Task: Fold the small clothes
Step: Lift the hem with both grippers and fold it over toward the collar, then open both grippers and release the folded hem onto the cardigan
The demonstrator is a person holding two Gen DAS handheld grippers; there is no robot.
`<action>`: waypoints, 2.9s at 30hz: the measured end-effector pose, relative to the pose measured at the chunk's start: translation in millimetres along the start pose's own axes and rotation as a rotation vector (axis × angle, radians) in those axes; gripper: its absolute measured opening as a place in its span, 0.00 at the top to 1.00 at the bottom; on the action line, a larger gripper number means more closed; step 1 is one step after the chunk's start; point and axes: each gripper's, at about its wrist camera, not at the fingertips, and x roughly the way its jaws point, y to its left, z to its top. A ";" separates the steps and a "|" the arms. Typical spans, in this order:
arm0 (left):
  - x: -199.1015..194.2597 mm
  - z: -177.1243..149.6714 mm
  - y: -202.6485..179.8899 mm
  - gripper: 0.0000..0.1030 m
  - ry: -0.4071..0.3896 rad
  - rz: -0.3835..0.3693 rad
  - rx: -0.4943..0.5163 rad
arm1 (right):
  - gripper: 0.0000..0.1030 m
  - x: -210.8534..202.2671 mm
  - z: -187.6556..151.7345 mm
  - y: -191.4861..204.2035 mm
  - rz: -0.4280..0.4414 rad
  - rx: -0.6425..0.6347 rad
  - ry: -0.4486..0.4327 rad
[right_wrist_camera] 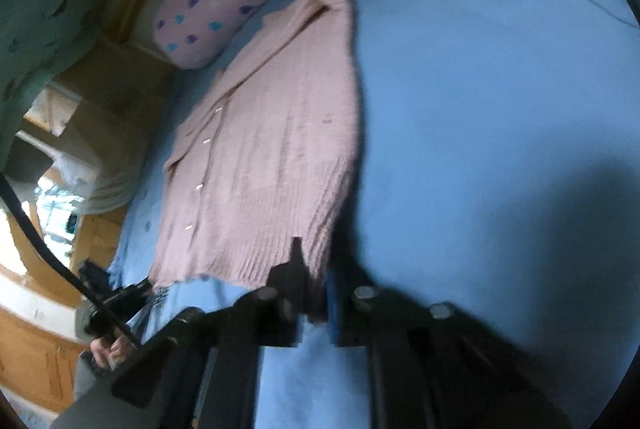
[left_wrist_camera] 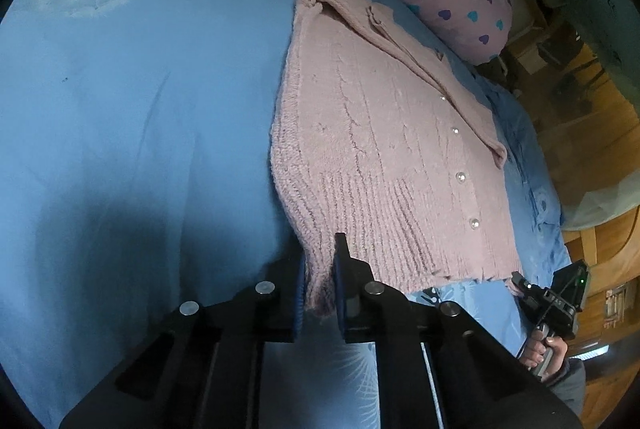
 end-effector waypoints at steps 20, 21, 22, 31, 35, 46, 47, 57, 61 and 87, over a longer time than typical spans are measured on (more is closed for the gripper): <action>-50.4 46.8 -34.8 0.97 -0.234 -0.155 0.018 | 0.92 -36.4 48.9 55.7 0.159 -0.141 -0.197; -49.3 50.1 -36.3 0.97 -0.237 -0.156 0.017 | 0.92 -35.0 51.8 59.4 0.158 -0.149 -0.198; -46.9 54.1 -39.2 0.97 -0.243 -0.156 0.015 | 0.92 -33.7 55.9 63.6 0.158 -0.157 -0.201; -41.5 85.1 -49.8 0.97 -0.288 -0.145 0.015 | 0.92 -28.2 92.7 86.6 0.196 -0.165 -0.233; -41.1 101.0 -47.6 0.97 -0.322 -0.143 0.014 | 0.92 -25.5 108.9 95.7 0.196 -0.183 -0.252; -33.2 150.9 -50.3 0.97 -0.450 -0.083 0.038 | 0.92 -3.0 169.2 101.2 0.182 -0.219 -0.329; -31.7 159.2 -51.4 0.97 -0.460 -0.087 0.038 | 0.92 -1.4 175.1 101.3 0.180 -0.219 -0.335; 9.6 238.5 -60.4 0.97 -0.502 -0.041 0.043 | 0.92 34.4 250.0 111.0 0.141 -0.275 -0.338; 35.5 257.5 -52.6 0.97 -0.497 0.004 0.030 | 0.92 53.5 269.4 106.8 0.106 -0.310 -0.355; 133.2 292.4 -14.0 0.95 -0.414 0.045 -0.100 | 0.87 158.7 310.0 33.3 -0.085 -0.204 -0.270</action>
